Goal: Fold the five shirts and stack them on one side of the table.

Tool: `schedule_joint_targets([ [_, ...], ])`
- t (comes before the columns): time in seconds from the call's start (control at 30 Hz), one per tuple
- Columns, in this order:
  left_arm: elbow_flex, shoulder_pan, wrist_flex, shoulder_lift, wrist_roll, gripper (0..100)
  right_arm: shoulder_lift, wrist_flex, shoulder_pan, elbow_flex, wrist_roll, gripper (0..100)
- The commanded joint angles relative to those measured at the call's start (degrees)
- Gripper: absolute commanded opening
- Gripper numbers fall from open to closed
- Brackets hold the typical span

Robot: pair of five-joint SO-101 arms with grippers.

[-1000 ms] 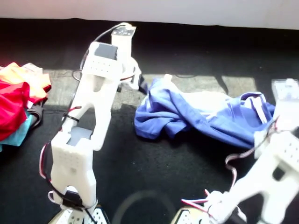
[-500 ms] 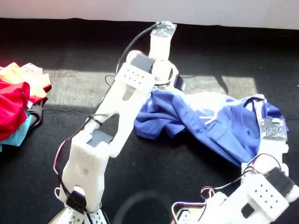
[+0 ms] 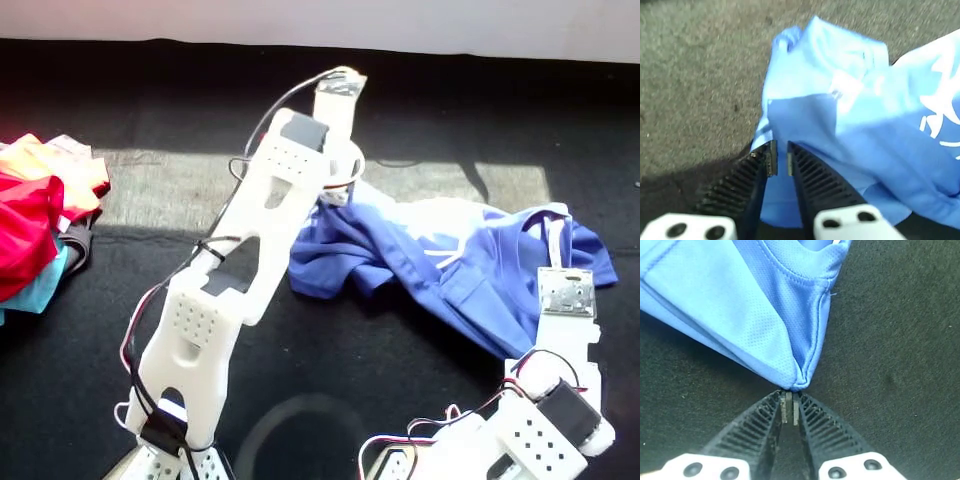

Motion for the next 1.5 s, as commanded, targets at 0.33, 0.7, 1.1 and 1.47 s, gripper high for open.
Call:
schedule_joint_targets([
  [0.33,2.6,-2.1,7.6,-12.5,0.2,2,-0.7,-1.9,-5.4,-0.4,-6.1,0.5],
  [0.7,7.0,-0.7,-13.8,-8.9,15.8,28,-0.9,-0.2,-6.8,-0.1,-6.0,0.5],
  [1.1,6.9,-0.3,-20.1,3.1,11.5,17,-0.9,-0.1,-6.7,-0.1,-5.9,0.5],
  [1.47,6.9,-5.1,0.6,-9.5,9.9,1,-0.7,-0.7,-7.2,-0.3,-6.2,0.6],
])
